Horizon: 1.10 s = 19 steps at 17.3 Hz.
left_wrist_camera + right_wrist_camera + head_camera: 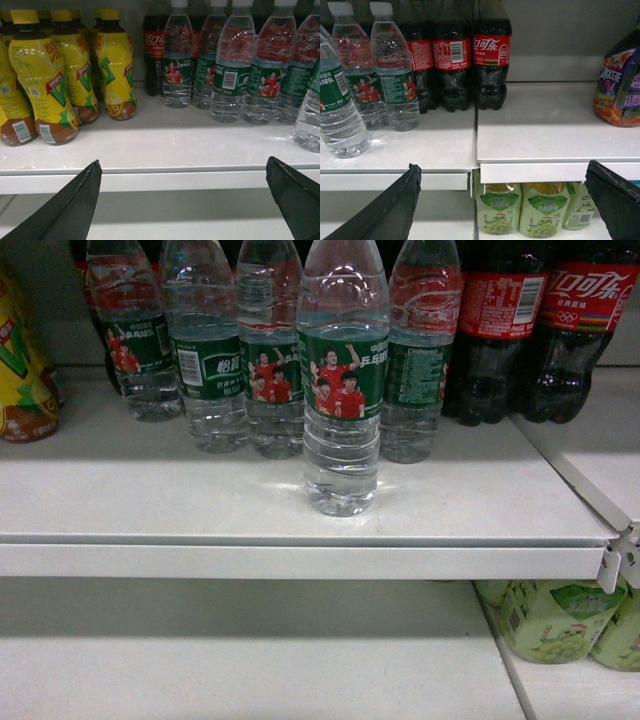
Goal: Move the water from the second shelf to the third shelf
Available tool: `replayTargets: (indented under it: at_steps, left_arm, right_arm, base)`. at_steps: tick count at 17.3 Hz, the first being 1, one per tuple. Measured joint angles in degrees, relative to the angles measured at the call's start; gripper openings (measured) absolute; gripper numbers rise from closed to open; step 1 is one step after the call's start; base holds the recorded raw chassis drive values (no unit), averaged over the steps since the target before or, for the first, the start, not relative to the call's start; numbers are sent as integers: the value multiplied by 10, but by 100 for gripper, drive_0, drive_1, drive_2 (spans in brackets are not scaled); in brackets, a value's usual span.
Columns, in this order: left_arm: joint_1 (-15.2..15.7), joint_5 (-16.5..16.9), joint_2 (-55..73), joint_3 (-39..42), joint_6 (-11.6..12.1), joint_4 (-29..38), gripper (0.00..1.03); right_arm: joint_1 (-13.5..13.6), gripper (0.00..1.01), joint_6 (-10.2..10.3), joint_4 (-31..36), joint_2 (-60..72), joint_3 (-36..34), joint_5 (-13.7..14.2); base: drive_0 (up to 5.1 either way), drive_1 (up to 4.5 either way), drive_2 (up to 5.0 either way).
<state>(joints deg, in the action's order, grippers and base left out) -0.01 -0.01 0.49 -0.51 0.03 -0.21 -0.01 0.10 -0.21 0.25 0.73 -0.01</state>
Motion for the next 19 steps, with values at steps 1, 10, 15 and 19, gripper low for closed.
replayTargets:
  at_steps: [1,10,15,19]
  left_arm:
    - [0,0,0,0,0,0,98]
    - [0,0,0,0,0,0,98]
    - [0,0,0,0,0,0,98]
    - [0,0,0,0,0,0,98]
  right_arm:
    - [0,98,0,0,0,0,0]
    - [67,98,28,270,458,210,-44]
    - [261,98,6,402,701,219,16]
    - [300,98,13,429,824,273,18]
  base:
    - [0,0,0]
    - [0,0,0]
    - [0,0,0]
    - [0,0,0]
